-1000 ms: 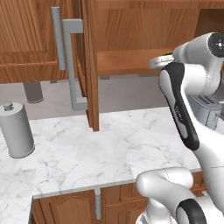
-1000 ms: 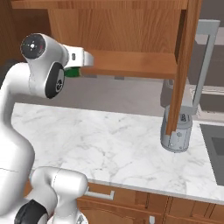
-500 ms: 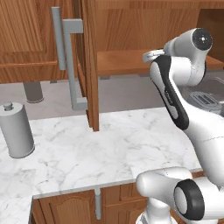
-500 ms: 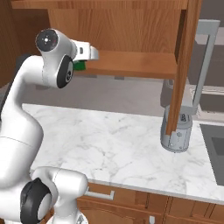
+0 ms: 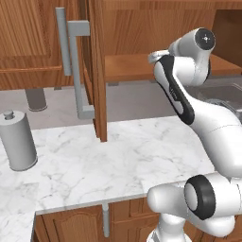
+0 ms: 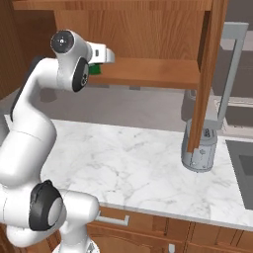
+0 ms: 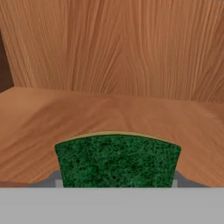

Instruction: Pick up the sponge and bar soap from the sink, and place them back in the cabinet, and close the cabinet doors.

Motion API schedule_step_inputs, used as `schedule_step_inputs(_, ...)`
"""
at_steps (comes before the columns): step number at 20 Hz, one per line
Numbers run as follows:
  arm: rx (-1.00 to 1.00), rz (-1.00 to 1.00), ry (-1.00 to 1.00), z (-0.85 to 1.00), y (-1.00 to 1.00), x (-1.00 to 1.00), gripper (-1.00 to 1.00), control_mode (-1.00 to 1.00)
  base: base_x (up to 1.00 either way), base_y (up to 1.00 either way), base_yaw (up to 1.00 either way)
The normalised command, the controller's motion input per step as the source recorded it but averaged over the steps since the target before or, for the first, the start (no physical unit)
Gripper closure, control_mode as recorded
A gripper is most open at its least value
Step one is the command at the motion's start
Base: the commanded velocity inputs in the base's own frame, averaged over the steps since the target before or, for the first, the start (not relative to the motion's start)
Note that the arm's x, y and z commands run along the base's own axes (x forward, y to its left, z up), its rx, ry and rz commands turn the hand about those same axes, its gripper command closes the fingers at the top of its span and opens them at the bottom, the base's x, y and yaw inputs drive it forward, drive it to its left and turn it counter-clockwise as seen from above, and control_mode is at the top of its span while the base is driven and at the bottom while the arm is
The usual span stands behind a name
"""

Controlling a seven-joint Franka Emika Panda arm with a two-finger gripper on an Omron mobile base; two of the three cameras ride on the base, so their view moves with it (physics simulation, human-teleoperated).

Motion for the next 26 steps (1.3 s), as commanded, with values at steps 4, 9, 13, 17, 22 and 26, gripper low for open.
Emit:
schedule_step_inputs(4, 0.00, 0.00, 0.00, 0.00, 0.11, 0.23, 1.00, -1.00, 0.00, 0.00, 0.00)
schedule_step_inputs(9, 0.00, 0.00, 0.00, -0.02, 0.13, 0.25, 1.00, -1.00, 0.00, 0.00, 0.00)
schedule_step_inputs(13, 0.00, 0.01, 0.00, -0.07, 0.14, 0.17, 1.00, -1.00, 0.00, 0.00, 0.00)
schedule_step_inputs(17, 0.00, 0.01, 0.00, -0.11, 0.14, 0.14, 1.00, -1.00, 0.00, 0.00, 0.00)
schedule_step_inputs(22, 0.00, 0.01, 0.00, -0.14, 0.13, 0.16, 1.00, -1.00, 0.00, 0.00, 0.00)
schedule_step_inputs(26, 0.00, 0.01, 0.00, -0.13, 0.11, 0.17, 1.00, -1.00, 0.00, 0.00, 0.00)
